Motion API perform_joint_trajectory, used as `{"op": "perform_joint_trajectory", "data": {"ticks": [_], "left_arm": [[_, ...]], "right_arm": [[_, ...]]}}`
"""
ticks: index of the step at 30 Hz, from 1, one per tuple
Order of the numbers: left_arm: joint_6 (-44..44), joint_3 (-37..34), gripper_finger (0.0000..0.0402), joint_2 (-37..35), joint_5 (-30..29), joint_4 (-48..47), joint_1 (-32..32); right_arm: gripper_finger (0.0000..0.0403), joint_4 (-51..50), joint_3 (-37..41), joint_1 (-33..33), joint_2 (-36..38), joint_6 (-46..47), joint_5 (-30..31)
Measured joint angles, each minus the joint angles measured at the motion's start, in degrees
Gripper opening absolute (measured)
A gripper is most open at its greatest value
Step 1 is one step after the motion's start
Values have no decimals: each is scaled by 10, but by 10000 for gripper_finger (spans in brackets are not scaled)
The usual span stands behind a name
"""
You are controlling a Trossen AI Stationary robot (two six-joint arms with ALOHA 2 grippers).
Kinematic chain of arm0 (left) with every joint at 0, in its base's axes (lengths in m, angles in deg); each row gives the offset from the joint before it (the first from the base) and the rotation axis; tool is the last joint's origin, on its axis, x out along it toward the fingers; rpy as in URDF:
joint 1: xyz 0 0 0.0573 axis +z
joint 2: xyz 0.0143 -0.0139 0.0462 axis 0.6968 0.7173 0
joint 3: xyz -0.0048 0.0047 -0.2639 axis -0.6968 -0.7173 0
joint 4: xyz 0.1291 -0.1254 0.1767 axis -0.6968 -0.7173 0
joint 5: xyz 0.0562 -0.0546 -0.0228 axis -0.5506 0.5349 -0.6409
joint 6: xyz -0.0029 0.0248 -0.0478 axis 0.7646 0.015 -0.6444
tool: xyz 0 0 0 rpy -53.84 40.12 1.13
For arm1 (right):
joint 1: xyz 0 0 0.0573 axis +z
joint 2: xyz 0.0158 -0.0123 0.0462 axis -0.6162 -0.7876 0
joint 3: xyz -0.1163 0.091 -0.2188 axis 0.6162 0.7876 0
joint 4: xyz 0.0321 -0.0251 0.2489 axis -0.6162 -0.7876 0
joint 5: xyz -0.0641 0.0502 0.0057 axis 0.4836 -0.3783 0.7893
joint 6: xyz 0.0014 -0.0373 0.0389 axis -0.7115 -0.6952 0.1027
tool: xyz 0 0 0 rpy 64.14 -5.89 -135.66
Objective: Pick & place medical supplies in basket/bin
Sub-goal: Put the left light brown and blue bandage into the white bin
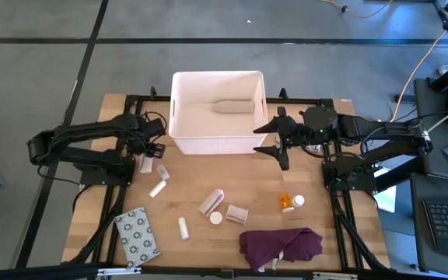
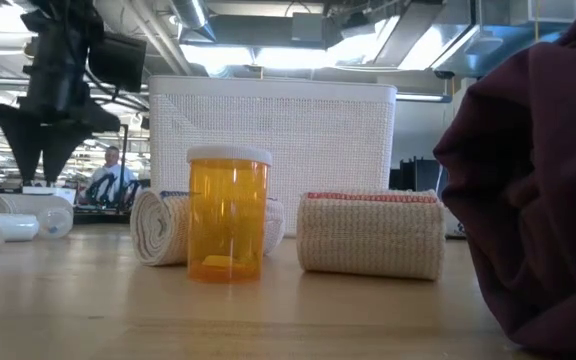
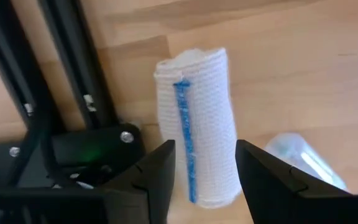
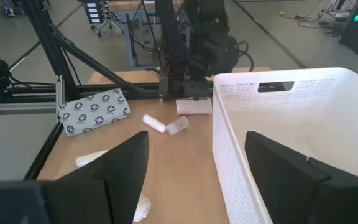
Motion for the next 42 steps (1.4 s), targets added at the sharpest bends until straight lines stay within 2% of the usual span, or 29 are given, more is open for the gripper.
{"op": "perform_joint_trajectory", "data": {"ticks": [9,27,31,35,42], "left_arm": [[-21,-10,162,32,-11,31,3],[1,-10,158,184,-15,61,3],[4,-10,137,192,-15,62,3],[7,-10,99,191,-13,61,3],[73,-3,36,192,-25,33,3]], "right_arm": [[267,0,0,0,0,0,0],[267,-4,0,0,0,-2,0],[267,-4,0,0,0,-17,0],[267,-4,0,0,0,-17,0],[267,-4,0,0,0,-16,0]]}}
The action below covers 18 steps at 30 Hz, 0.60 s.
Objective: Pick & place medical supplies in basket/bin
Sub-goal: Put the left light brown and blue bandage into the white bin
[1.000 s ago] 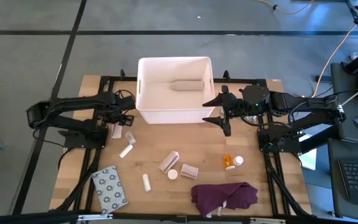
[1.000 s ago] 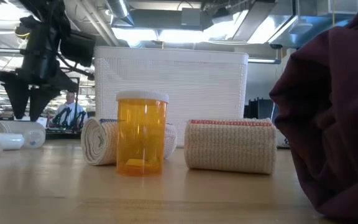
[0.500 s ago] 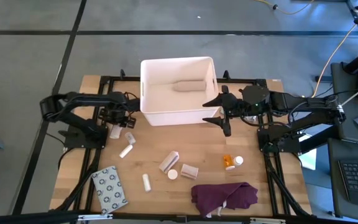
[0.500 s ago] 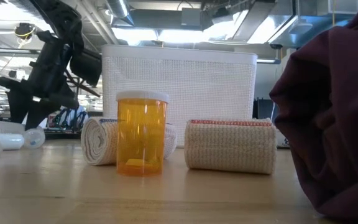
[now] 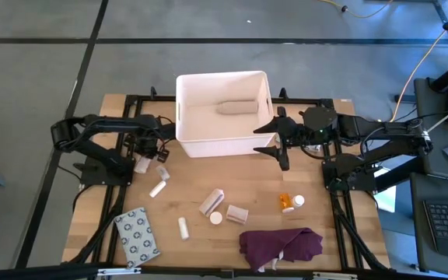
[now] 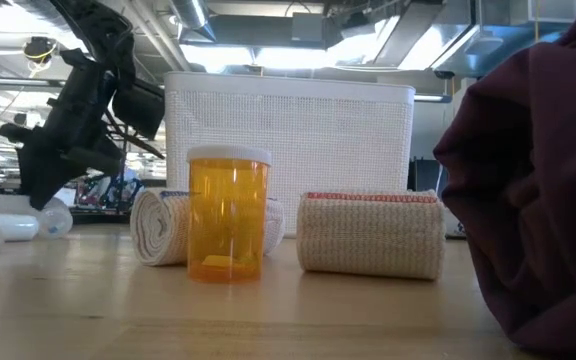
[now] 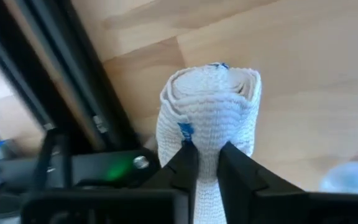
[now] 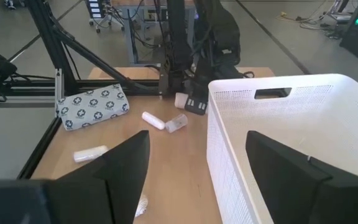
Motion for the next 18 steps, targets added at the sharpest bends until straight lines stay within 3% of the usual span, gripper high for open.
{"op": "perform_joint_trajectory", "data": {"ticks": [7,14,18], "left_arm": [[66,71,15,-13,-33,-106,0],[81,200,13,-68,-72,-232,0],[88,281,13,-120,-90,-210,0]], "right_arm": [[267,0,0,0,0,1,0],[267,1,0,0,0,1,0],[267,18,0,0,-2,3,9]]}}
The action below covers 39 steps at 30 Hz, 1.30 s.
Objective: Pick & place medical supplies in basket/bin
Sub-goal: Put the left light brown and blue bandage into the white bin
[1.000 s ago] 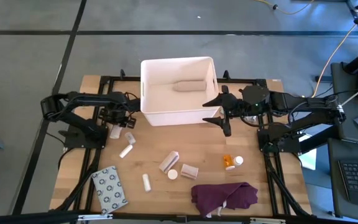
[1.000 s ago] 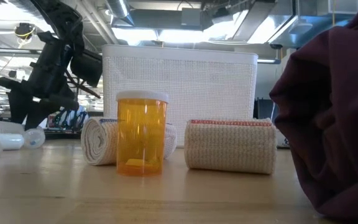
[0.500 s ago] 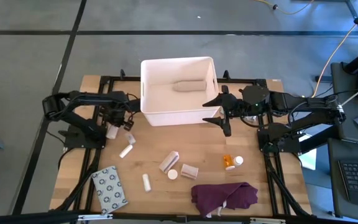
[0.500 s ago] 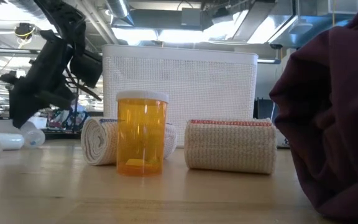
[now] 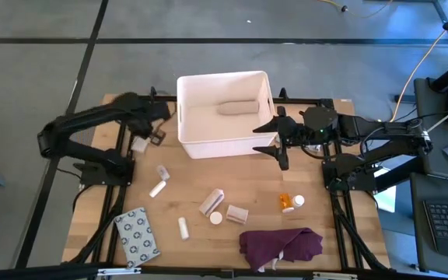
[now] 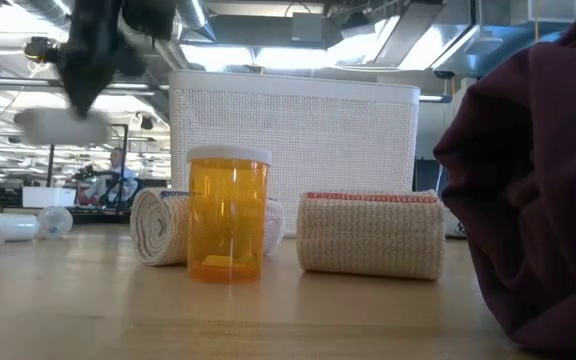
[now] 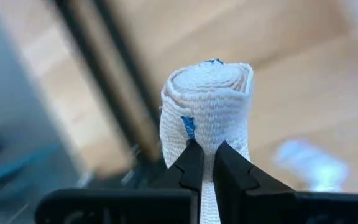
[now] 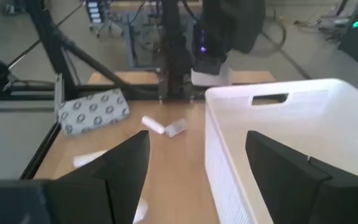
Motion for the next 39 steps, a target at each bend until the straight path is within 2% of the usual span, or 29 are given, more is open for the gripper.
{"op": "perform_joint_trajectory", "data": {"ticks": [8,13,17,21,26,30,34,39], "left_arm": [[89,108,13,-95,55,197,0],[169,117,14,-128,86,388,-7],[248,117,14,-106,95,550,-10],[300,125,12,-34,123,636,-3],[348,196,10,110,134,624,12],[388,285,10,233,134,588,26],[422,369,9,349,135,513,30],[470,429,9,460,117,454,17]], "right_arm": [[267,28,-1,-4,-23,0,47],[267,57,-1,-12,-37,14,47],[267,57,-1,-12,-41,14,47],[267,57,-1,-12,-41,33,47],[267,11,-1,-6,-41,108,47],[267,-54,-1,11,-41,159,47],[267,-88,0,33,-41,185,51],[267,-90,0,56,-41,196,78]]}}
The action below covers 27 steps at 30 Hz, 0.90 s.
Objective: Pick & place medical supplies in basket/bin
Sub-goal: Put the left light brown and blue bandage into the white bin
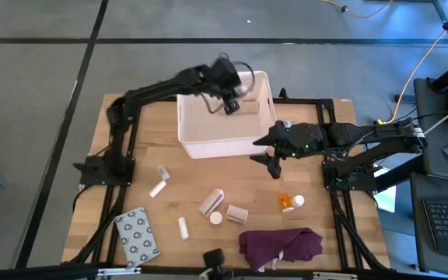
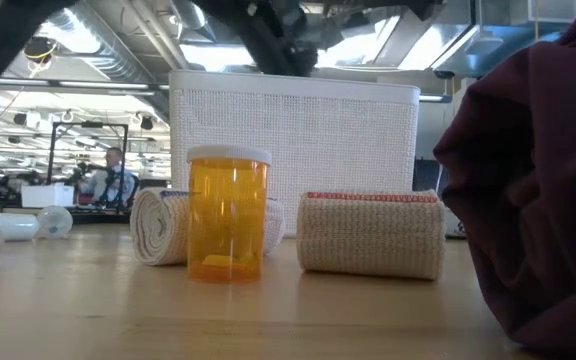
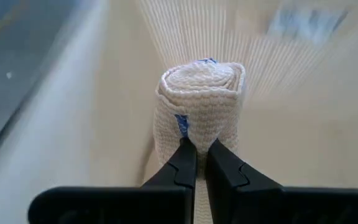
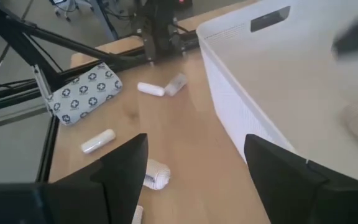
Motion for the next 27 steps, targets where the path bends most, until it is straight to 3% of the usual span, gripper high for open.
{"op": "perform_joint_trajectory", "data": {"ticks": [8,18,27], "left_arm": [[27,18,11,104,-33,-3,-15],[26,19,15,163,-31,0,-25],[41,18,110,162,-59,-5,-34]], "right_arm": [[267,0,0,11,0,15,33],[267,-10,0,11,0,45,33],[267,-57,1,13,0,46,34]]}}
